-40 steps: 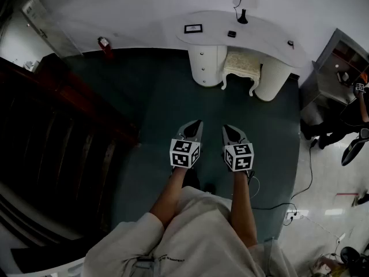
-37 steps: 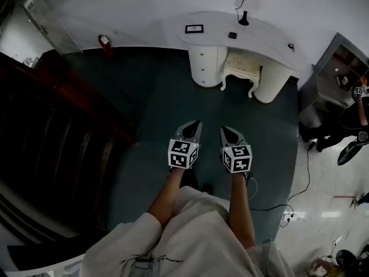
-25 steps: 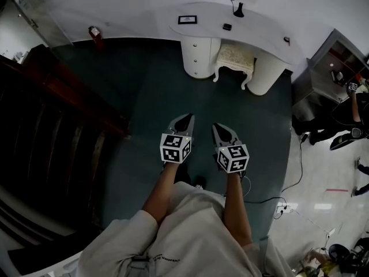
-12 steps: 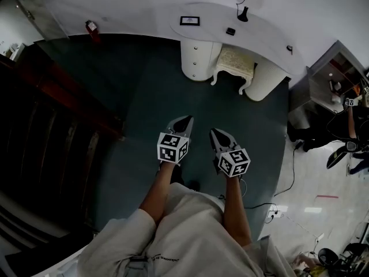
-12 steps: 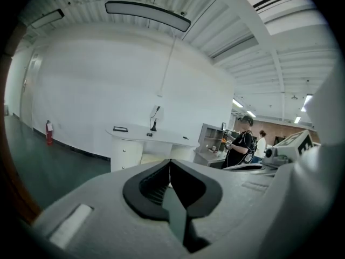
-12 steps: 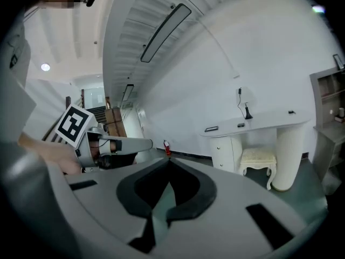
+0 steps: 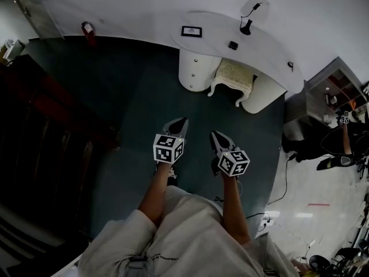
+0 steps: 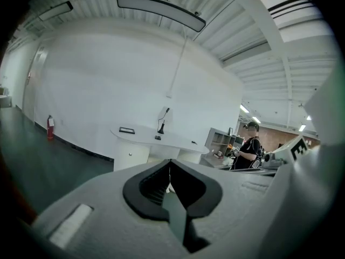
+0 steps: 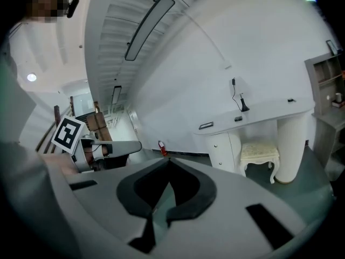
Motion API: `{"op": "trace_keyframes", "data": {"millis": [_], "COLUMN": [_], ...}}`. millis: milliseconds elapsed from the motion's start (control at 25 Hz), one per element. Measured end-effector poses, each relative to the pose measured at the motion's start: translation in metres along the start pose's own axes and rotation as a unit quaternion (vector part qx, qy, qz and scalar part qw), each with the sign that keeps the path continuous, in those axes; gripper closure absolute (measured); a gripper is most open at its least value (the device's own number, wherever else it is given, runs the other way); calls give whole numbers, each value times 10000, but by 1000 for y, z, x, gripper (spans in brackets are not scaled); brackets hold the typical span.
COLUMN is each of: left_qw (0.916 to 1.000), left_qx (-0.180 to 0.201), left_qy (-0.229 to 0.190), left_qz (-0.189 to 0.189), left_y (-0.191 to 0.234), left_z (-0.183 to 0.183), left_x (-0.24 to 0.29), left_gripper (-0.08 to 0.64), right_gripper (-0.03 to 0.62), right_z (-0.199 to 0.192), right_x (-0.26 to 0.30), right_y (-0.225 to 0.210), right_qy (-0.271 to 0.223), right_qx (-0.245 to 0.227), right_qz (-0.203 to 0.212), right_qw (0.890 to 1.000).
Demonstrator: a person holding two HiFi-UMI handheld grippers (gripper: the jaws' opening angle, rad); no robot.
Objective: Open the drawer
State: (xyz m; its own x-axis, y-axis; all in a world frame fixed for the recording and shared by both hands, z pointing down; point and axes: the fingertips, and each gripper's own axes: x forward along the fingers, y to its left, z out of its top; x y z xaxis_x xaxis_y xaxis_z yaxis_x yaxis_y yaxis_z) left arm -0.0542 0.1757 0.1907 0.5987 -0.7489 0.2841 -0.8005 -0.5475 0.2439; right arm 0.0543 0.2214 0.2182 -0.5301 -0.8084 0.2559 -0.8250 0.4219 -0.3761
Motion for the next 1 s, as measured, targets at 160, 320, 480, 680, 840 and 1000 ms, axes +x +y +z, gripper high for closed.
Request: {"op": "trace_keyframes", "data": {"millis": [160,320,480,680,840,1000], "left_qw": [10000,10000,9999,9998,9998,9997], "left_qx": [-3,19,11,14,-106,-175], "left_qy": [-9,71,68,147,146,129], "left_qz": [3,-58,-93,-149,-85,-130], "left_y": [28,59,90,124,152,162], "left_z": [17,24,36,45,48,55], "left_x": [16,37,52,61,67,82], "left_gripper": [549,549,549,549,549,549], "right_gripper": [577,577,577,577,577,577], "right_z": [12,17,23,35,24,33], "right_x": [32,69,103,139,164,174], "right_y": [-4,-7,-10,-14,-10,-20], "right_qy": [27,15,45,-215,-39,-40], "right_qx": [66,136,220,654,681,713], "right_qz": [-32,-77,-152,-246,-254,-340], "right_qw": [10000,9999,9996,9973,9973,9969]}}
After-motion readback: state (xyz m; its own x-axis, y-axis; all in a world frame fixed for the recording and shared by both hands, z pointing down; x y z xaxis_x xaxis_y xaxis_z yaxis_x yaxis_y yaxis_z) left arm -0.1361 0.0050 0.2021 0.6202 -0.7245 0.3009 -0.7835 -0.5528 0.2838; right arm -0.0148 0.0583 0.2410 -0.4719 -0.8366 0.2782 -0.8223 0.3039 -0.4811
